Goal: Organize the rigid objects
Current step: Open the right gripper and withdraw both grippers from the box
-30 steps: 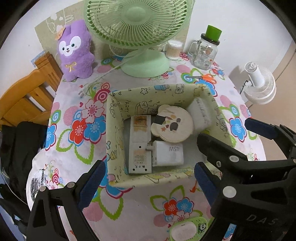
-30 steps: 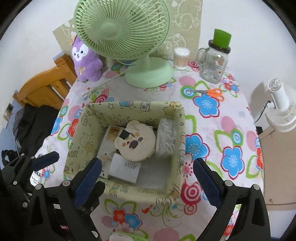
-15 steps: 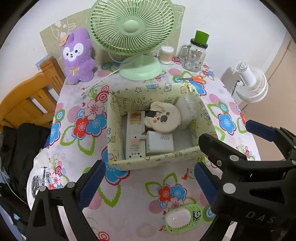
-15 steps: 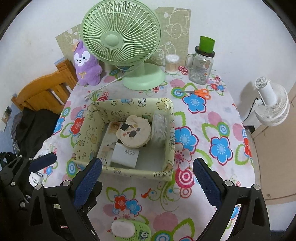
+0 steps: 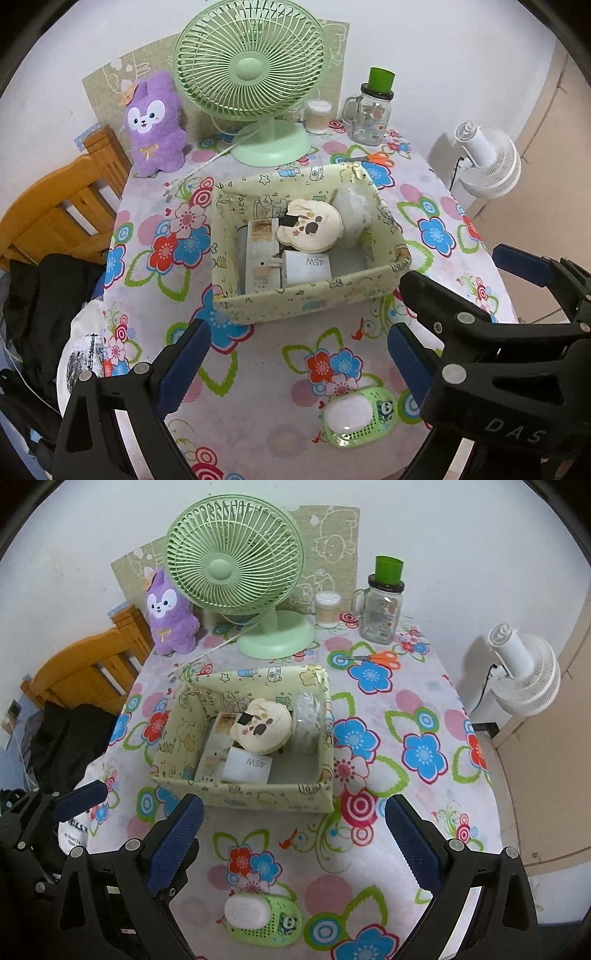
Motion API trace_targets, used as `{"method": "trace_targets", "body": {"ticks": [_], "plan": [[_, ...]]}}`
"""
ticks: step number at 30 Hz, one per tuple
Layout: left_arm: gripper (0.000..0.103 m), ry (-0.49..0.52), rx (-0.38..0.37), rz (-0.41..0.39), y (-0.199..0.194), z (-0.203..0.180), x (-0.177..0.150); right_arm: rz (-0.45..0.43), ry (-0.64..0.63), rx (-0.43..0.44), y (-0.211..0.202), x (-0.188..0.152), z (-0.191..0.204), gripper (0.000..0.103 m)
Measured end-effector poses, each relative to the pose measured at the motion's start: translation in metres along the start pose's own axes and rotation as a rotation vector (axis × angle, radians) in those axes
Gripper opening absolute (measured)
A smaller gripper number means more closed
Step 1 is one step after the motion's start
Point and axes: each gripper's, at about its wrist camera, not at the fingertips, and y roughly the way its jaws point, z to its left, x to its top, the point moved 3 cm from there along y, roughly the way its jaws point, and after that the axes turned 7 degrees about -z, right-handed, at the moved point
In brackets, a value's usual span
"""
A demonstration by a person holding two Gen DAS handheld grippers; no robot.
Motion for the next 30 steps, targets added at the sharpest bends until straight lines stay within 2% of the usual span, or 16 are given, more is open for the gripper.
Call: {"method": "trace_targets", "body": {"ticks": [15, 30], "plan": [[0.098, 0.028, -0.035, -0.012, -0.015, -0.016, -0.022, -0.022, 0.032, -0.039, -0.028, -0.028, -0.010, 0.100], [0.095, -0.042, -0.003, 0.035, -0.002, -0.031, -0.043, -0.004, 0.016, -0.020, -0.025, -0.047, -0.030, 0.100]]}}
